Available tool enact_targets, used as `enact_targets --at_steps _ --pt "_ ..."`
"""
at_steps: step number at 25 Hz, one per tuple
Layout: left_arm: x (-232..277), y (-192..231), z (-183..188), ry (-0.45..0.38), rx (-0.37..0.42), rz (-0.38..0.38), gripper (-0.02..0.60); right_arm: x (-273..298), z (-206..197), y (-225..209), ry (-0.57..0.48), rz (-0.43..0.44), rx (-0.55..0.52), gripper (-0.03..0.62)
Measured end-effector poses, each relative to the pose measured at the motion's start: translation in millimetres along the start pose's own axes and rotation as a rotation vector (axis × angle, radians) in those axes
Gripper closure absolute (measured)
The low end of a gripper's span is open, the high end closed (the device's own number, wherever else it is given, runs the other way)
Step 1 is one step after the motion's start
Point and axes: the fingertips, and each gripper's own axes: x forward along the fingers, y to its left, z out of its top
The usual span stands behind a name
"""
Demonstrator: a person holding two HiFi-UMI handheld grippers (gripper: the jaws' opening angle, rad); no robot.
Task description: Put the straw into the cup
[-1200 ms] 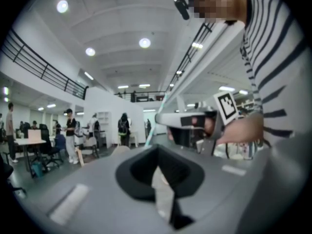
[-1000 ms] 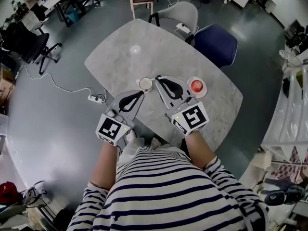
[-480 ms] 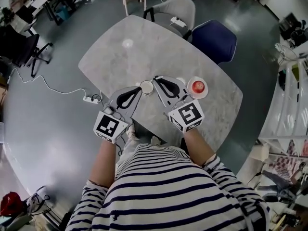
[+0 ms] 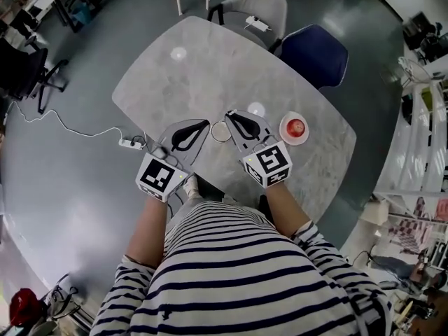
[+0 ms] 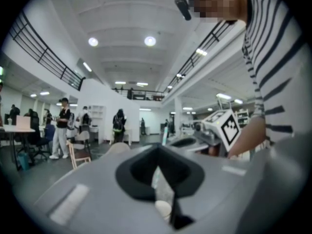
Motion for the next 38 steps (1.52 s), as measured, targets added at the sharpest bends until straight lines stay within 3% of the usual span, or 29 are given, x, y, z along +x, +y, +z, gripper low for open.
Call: enact_targets --at_steps 24,38 --pt "7.9 18.6 -15.5 0.017 -0.016 -0.077 0.574 31.7 -139.1 1.7 0.308 -0.034 0.141 0.569" --pt "1.7 13.9 -14.8 0.03 -0.018 -0.068 0.574 37.9 -174.4 6.1 0.397 -0.009 0.143 0.569"
